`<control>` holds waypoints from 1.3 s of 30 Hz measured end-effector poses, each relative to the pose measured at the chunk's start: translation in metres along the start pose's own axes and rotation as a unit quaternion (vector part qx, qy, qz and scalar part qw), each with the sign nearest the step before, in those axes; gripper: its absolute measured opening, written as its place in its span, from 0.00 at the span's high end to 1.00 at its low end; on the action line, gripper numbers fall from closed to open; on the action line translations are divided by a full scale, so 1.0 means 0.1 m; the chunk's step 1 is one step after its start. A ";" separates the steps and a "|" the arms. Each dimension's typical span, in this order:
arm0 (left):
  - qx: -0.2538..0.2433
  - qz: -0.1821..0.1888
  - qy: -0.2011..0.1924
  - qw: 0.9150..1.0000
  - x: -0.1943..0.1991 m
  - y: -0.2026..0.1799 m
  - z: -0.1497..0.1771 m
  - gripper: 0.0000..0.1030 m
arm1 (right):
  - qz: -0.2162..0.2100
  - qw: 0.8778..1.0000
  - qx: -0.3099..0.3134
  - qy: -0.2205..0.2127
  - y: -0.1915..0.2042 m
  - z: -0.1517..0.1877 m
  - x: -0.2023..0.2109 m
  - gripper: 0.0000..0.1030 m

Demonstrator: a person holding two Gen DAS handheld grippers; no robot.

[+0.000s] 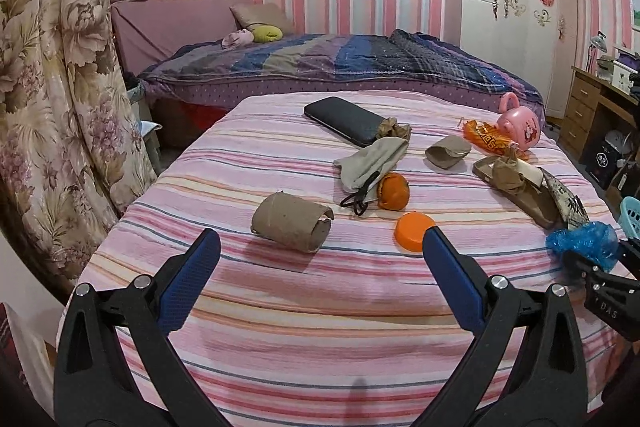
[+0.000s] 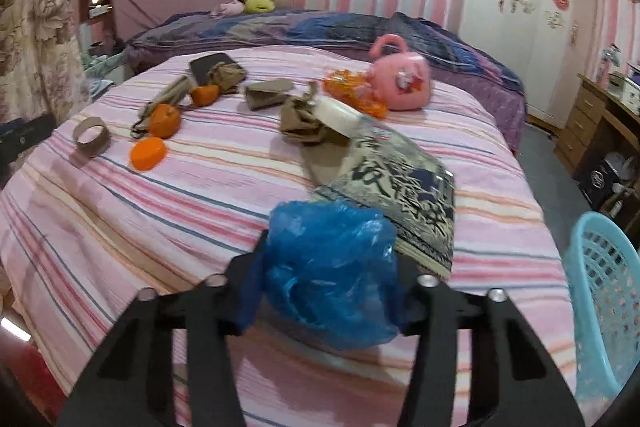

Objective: Collect trash
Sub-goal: 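Grasp the blue plastic bag with the right tool while the left tool grasps the cardboard tube, then carry the bag and tube to the blue basket and release both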

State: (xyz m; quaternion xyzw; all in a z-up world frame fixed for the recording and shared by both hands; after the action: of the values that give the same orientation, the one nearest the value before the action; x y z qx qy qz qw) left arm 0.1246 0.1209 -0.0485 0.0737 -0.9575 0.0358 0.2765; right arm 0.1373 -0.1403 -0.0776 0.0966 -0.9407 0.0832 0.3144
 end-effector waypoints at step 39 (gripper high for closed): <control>-0.021 0.025 0.024 0.999 -0.34 -0.04 -0.16 0.50 | -0.090 0.993 -0.014 -0.080 -0.25 -0.54 0.29 0.62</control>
State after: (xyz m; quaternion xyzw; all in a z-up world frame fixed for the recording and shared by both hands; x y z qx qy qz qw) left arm 0.1623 0.1226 -0.0533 0.0432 -0.9528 0.0243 0.2994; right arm 0.1514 -0.1561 -0.0156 0.1824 -0.9515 0.0330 0.2454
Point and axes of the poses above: each gripper's, at about its wrist camera, not at the fingertips, and x roughly against the way its jaws point, y to its left, z to its underside, the point moved 5 cm from there along -x, roughly the way its jaws point, and after that the axes turned 3 degrees about x, right-handed, at the moved point
